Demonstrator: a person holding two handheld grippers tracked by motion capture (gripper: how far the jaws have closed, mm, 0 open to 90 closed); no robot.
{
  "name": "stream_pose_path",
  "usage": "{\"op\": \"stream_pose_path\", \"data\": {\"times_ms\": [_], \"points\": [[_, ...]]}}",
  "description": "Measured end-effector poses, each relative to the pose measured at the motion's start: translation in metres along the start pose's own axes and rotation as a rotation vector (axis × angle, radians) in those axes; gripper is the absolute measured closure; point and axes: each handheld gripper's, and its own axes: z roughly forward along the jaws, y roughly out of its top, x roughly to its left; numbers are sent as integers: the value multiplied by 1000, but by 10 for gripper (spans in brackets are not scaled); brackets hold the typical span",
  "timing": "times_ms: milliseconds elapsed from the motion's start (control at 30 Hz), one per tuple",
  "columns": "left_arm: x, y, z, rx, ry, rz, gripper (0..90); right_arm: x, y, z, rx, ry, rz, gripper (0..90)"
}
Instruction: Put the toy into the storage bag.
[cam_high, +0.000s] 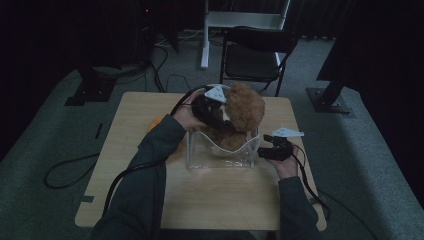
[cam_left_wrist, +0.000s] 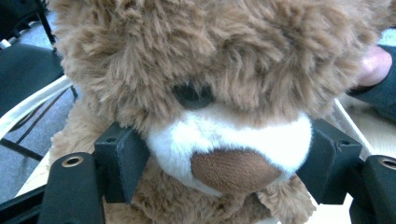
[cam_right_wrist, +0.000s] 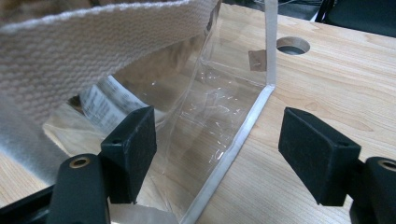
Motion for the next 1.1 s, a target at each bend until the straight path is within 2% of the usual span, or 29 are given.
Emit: {"op": "stream_pose_path", "data": {"times_ms": [133,267,467,633,800,1000,1033,1100], "points": [[-2,1,3,3,-11,2,275,0,0,-1,-3,1,-1,269],[-5,1,4,28,-14,26,283,0,0,-1,-7,1,3,269],[-3,-1,2,17,-22,-4,283,0,0,-1,-7,1,5,266],[-3,0,0,11,-4,-7,283,0,0,-1,-8,3,7,266],[-3,0,-1,-17,22,-15,282,0,0,-1,-9,4,7,263],[-3,0,-1,-32,23,-13,282,-1,0,-1,-10,4,7,264],[-3,-1,-6,-66,16,-18,282,-1,0,-1,-10,4,8,263],[0,1,-12,-122,-12,-58,284,-1,-1,-1,-10,5,7,264]]}}
